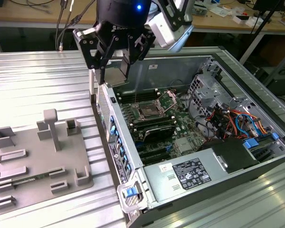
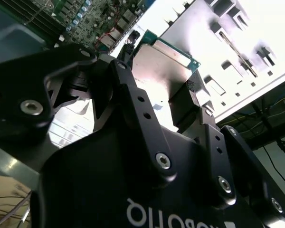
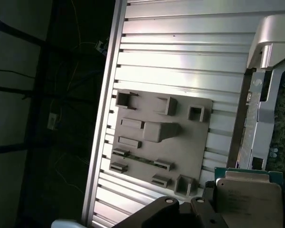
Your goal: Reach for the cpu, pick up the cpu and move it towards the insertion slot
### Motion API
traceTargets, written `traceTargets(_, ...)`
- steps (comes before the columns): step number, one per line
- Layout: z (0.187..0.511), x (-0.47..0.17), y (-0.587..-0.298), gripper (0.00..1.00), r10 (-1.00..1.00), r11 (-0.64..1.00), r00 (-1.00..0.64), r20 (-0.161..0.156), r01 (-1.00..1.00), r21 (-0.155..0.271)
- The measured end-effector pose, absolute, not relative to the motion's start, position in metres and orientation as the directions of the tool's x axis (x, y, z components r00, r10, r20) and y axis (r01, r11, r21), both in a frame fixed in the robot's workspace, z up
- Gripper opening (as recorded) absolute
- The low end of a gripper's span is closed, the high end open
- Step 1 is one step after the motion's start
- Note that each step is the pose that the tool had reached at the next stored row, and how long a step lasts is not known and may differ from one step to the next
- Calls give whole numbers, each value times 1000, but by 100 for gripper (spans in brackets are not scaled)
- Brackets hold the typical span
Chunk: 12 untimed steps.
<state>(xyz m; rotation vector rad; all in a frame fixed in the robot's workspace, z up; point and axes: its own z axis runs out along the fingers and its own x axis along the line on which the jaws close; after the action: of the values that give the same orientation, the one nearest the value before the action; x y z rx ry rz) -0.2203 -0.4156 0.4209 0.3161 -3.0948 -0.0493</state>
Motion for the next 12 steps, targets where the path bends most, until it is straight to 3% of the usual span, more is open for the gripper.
traceTargets(12,419,-170,-410,55,-202,979,-979,27,-202,34)
